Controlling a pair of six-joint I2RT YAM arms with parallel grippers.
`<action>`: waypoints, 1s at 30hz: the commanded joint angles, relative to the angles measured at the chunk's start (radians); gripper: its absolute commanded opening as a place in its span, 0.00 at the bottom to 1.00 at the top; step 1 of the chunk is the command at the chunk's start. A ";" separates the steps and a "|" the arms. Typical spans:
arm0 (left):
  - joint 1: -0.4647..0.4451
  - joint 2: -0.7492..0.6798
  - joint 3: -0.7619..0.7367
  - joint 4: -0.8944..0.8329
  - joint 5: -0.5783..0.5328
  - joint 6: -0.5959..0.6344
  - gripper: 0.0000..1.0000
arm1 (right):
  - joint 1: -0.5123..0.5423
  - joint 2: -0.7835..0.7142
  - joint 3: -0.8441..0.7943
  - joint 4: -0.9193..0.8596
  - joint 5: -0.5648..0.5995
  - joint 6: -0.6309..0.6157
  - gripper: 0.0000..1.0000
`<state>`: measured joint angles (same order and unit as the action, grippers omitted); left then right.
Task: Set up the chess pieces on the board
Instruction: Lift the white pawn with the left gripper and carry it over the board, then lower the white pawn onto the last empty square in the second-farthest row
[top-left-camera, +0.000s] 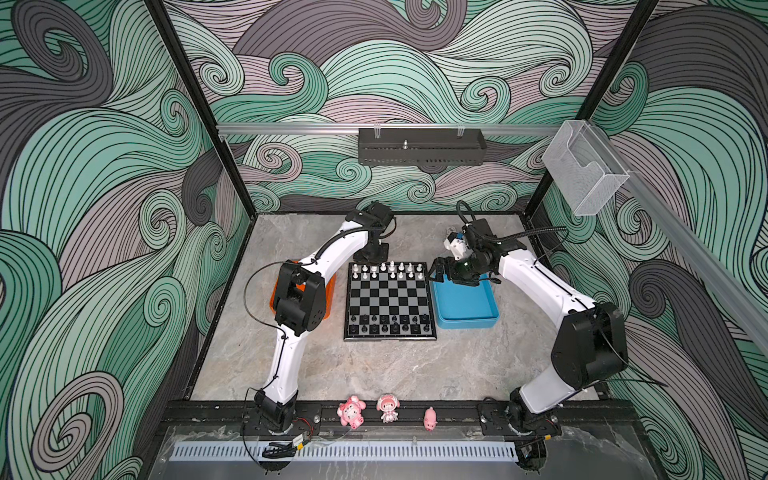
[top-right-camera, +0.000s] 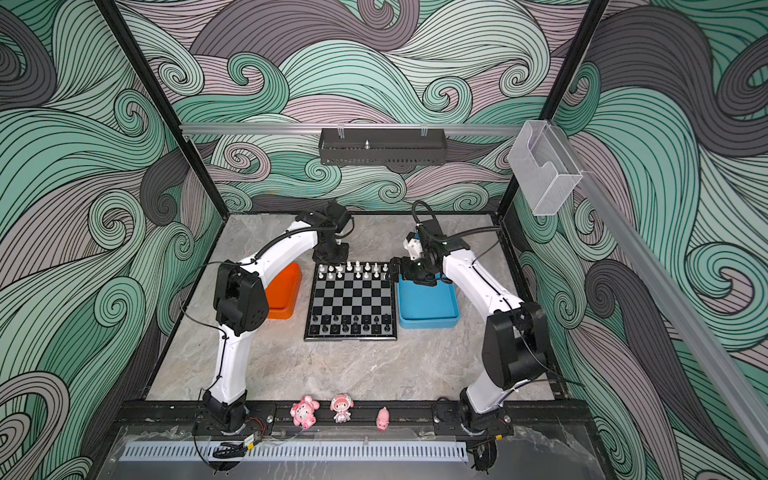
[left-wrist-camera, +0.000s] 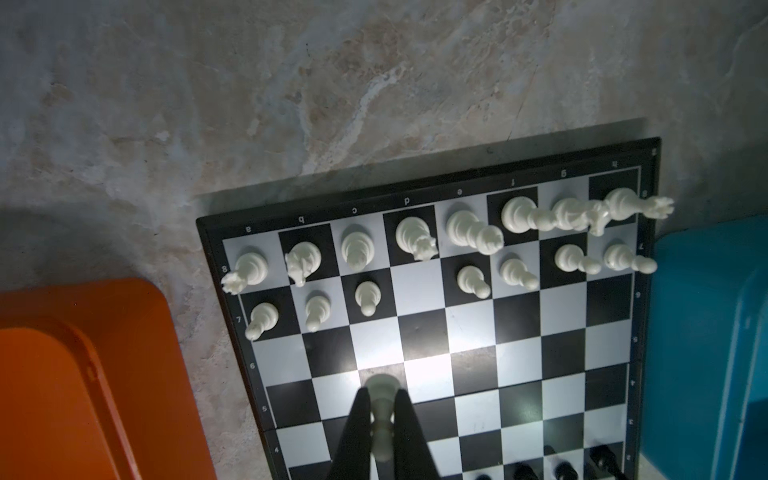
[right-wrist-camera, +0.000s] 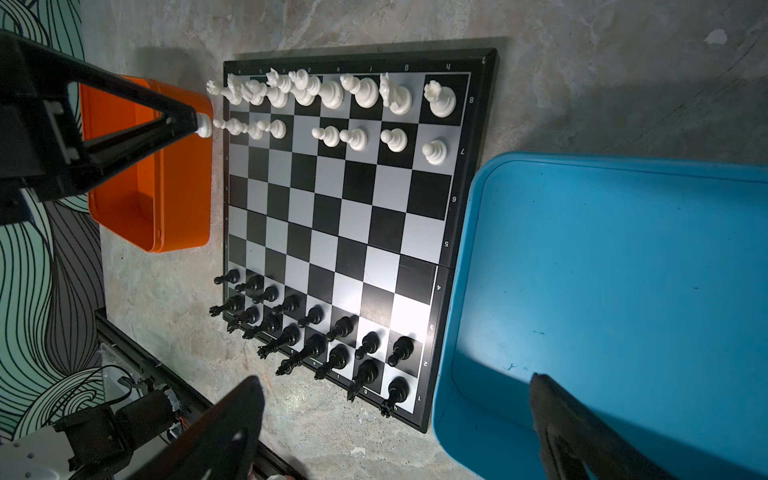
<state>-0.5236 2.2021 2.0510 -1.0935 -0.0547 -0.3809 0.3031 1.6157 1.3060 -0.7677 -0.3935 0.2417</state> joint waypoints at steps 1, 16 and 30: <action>-0.010 0.040 0.056 -0.017 0.007 -0.015 0.10 | -0.011 -0.026 -0.010 -0.015 0.004 -0.018 0.99; -0.023 0.126 0.109 -0.005 0.032 -0.019 0.10 | -0.027 0.000 -0.011 -0.014 -0.016 -0.025 0.99; -0.026 0.158 0.115 0.009 0.032 -0.029 0.10 | -0.037 0.004 -0.016 -0.011 -0.020 -0.025 0.99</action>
<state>-0.5400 2.3344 2.1315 -1.0786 -0.0284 -0.3939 0.2707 1.6161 1.3018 -0.7670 -0.4019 0.2344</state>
